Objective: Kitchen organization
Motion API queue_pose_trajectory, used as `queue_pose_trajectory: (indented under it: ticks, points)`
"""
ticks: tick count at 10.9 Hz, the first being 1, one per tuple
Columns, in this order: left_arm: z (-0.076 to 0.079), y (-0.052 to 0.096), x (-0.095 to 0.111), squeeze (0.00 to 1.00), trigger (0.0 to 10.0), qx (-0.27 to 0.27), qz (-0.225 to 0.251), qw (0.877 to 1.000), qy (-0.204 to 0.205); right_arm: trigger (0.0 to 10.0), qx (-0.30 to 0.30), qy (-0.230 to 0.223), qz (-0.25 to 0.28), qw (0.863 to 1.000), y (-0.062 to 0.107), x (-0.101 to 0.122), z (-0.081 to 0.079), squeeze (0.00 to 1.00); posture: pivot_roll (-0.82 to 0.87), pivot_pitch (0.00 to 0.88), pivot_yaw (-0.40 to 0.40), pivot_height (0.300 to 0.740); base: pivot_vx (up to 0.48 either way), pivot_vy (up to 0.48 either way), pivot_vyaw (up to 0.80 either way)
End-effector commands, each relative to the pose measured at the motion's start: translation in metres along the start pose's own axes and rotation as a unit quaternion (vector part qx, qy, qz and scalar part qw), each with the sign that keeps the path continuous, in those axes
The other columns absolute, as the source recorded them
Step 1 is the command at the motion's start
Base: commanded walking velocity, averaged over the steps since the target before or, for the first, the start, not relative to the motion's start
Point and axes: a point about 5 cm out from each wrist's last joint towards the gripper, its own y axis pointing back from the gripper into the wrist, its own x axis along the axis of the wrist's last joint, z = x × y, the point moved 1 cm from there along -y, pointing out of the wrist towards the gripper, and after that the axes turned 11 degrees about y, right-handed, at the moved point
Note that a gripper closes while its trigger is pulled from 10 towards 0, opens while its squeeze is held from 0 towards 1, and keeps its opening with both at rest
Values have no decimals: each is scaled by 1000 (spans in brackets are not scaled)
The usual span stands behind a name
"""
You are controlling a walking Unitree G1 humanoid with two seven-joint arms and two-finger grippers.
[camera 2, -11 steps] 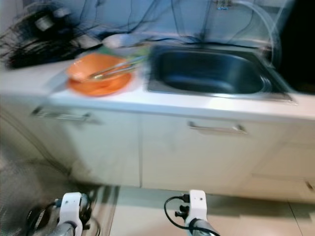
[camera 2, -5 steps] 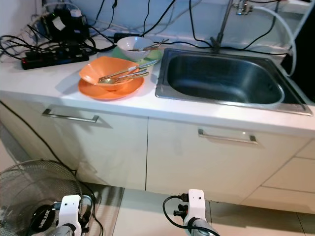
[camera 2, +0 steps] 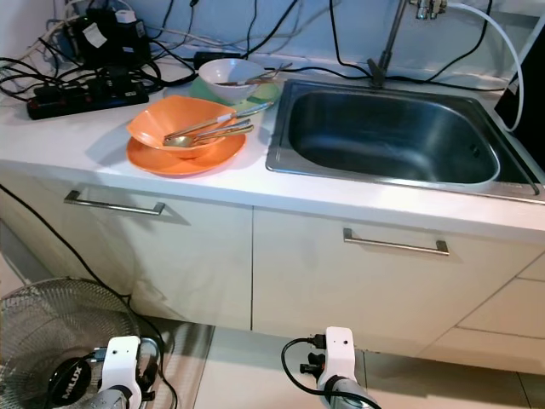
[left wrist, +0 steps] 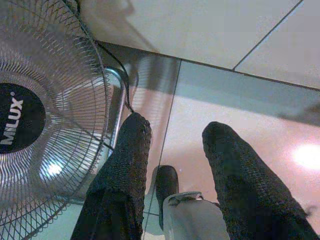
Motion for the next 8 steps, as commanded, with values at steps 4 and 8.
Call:
queue_pose_trajectory:
  ticks: [4, 8]
  points:
    - [1, 0, 1, 0, 10000, -1, 1, 1000, -5, 10000, -4, -2, 9, 1000, 0, 4, 2, 0, 178, 7, -17, 740, 324, 0, 0]
    - [1, -1, 2, 0, 10000, -2, 2, 1000, -4, 10000, -3, -1, 10, 1000, -1, 5, 0, 0, 179, 6, -18, 740, 357, 0, 0]
